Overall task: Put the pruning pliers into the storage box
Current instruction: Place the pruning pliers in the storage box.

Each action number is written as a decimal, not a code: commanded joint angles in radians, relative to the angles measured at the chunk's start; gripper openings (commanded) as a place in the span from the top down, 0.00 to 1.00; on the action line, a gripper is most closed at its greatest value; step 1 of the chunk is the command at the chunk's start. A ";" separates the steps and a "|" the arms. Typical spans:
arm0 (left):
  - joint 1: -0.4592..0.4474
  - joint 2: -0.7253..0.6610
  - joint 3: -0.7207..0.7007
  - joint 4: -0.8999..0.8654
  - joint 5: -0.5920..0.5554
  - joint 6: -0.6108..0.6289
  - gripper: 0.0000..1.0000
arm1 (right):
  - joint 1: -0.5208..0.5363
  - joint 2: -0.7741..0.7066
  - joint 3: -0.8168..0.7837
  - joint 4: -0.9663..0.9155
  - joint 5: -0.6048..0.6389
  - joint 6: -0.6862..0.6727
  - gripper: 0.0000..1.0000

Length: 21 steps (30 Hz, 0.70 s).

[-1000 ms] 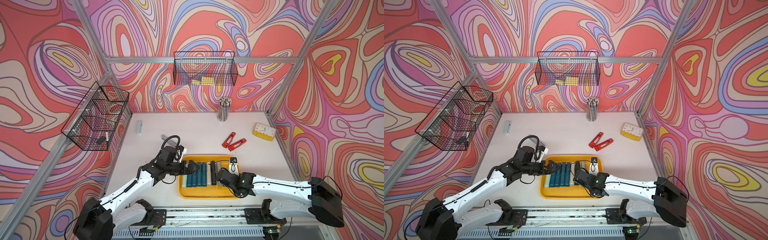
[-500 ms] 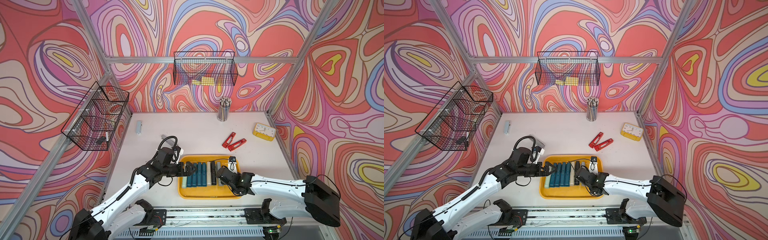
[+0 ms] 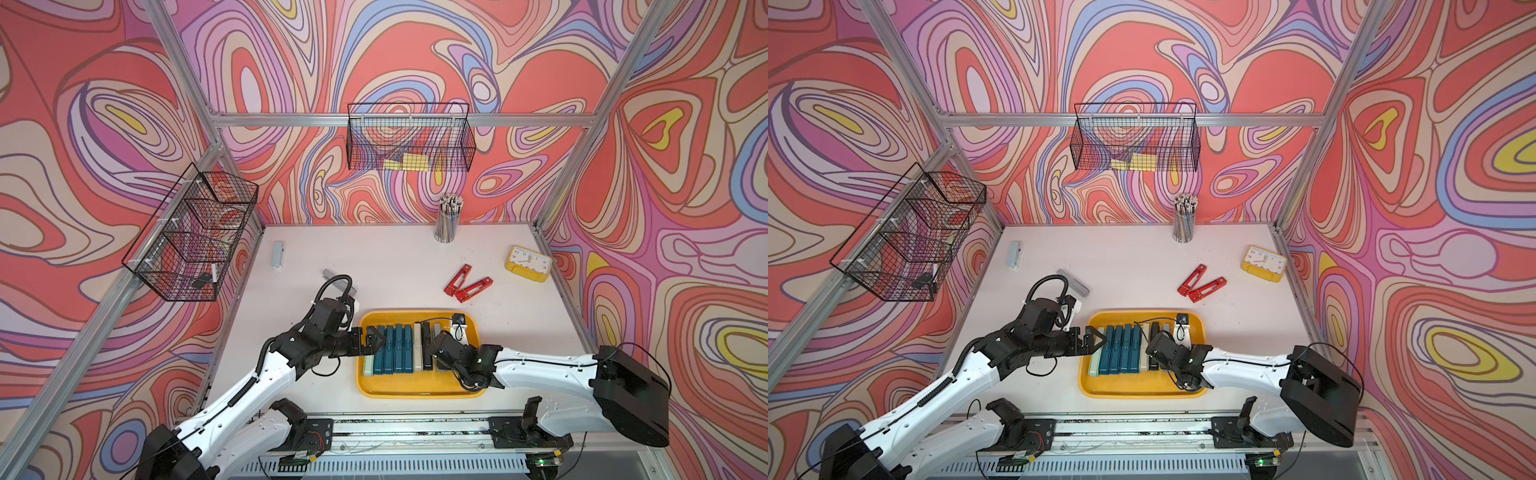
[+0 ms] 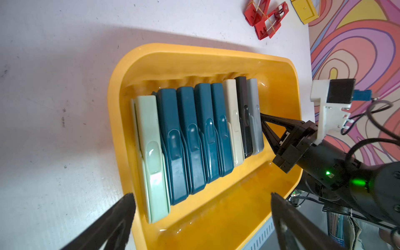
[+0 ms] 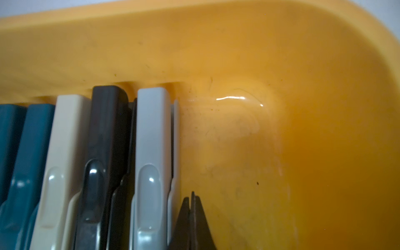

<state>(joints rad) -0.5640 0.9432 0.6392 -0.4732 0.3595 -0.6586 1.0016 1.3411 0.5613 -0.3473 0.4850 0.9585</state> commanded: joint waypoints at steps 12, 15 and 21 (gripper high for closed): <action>-0.007 -0.004 -0.079 0.088 -0.047 -0.055 0.01 | -0.013 0.023 -0.014 0.029 -0.012 -0.014 1.00; -0.007 0.005 -0.082 0.098 -0.045 -0.058 0.01 | -0.012 0.024 -0.013 0.031 -0.014 -0.015 1.00; -0.007 0.032 -0.099 0.151 -0.019 -0.075 0.01 | -0.015 0.031 -0.012 0.042 -0.019 -0.018 1.00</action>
<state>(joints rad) -0.5640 0.9657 0.5568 -0.3733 0.3214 -0.7105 0.9936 1.3582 0.5560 -0.3206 0.4706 0.9504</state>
